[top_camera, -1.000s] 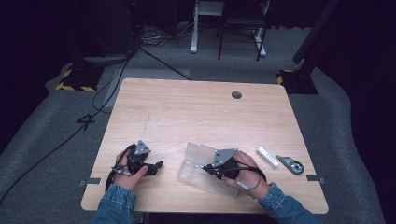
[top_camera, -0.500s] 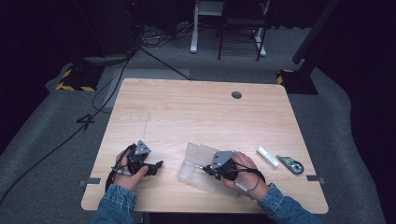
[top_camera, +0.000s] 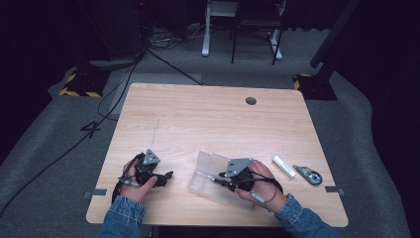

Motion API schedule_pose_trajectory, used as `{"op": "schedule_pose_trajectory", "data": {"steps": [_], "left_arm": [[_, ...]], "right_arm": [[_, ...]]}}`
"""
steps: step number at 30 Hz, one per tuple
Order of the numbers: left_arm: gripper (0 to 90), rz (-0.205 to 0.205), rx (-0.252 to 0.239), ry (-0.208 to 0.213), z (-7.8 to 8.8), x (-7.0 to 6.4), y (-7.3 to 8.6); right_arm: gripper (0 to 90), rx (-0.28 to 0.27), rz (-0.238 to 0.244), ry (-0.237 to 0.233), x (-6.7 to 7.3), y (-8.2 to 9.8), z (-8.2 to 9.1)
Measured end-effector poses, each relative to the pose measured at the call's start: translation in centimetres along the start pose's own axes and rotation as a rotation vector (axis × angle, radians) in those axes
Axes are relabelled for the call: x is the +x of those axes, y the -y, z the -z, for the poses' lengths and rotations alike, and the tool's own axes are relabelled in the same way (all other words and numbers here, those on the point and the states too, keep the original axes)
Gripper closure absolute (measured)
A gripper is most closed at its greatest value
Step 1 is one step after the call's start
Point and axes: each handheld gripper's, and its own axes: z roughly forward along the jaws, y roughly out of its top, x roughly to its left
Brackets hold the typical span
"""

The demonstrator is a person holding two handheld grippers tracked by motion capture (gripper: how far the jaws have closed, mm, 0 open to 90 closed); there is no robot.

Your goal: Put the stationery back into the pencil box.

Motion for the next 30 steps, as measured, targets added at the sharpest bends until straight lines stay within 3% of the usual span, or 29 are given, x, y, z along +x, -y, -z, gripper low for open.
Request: {"op": "schedule_pose_trajectory", "data": {"steps": [10,17,18,30], "left_arm": [[14.3,-0.003,0.008,0.013,-0.2,0.0,-0.2],[12.4,-0.008,0.012,0.014,-0.4,0.0,-0.4],[12.1,-0.006,0.010,0.015,-0.5,-0.1,-0.5],[6.4,-0.016,0.022,0.021,-1.6,-0.2,-1.5]], "right_arm": [[61.5,-0.100,-0.046,0.017,-0.6,-0.9,3.4],[57.2,-0.175,-0.101,0.070,-1.9,-0.9,7.1],[56.0,-0.192,-0.128,0.090,-2.4,-0.6,8.2],[46.6,-0.208,-0.257,0.176,-4.2,2.2,12.7]]}}
